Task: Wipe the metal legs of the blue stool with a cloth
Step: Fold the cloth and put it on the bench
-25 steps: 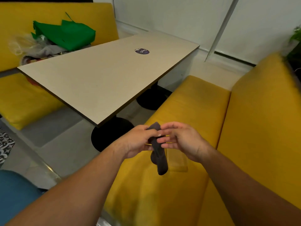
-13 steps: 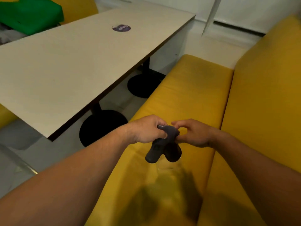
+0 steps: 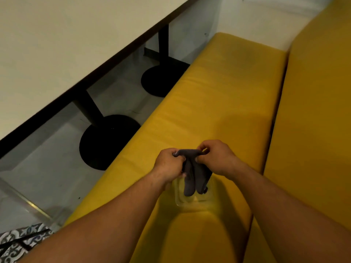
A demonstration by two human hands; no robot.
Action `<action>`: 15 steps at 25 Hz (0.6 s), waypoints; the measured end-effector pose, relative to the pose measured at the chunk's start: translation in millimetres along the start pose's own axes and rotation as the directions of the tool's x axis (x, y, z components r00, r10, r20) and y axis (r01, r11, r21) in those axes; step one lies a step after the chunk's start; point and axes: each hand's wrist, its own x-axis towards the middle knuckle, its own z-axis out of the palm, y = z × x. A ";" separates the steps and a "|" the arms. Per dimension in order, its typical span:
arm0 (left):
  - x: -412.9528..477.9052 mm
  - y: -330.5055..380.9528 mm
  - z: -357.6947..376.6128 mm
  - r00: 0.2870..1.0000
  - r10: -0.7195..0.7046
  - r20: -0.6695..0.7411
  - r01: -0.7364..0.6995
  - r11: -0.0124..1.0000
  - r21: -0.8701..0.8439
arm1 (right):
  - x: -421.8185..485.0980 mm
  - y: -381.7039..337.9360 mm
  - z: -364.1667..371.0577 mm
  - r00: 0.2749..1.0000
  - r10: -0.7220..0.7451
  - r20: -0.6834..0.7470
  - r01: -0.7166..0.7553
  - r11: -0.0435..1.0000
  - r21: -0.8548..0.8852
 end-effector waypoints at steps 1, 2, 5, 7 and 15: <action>10.3 -6.5 0.6 1.000 0.022 -0.005 -0.021 0.996 0.086 | 7.0 6.2 3.9 1.000 0.009 0.000 -0.009 0.998 -0.067; 21.5 -11.7 1.2 0.997 0.075 -0.017 -0.070 0.975 0.211 | 15.4 12.8 7.8 1.000 0.000 -0.011 -0.002 0.986 -0.167; 44.8 -17.5 0.1 0.956 0.292 -0.015 -0.219 0.750 0.624 | 31.7 27.9 19.8 0.993 -0.088 -0.084 0.042 0.897 -0.441; 55.7 -24.5 -1.3 0.919 0.394 0.003 -0.237 0.546 0.804 | 37.5 36.8 28.3 0.971 -0.178 -0.161 0.058 0.824 -0.564; 61.0 -47.4 -7.2 0.821 0.520 0.235 -0.364 0.158 0.918 | 34.8 51.9 53.2 0.946 -0.298 -0.127 0.135 0.719 -0.681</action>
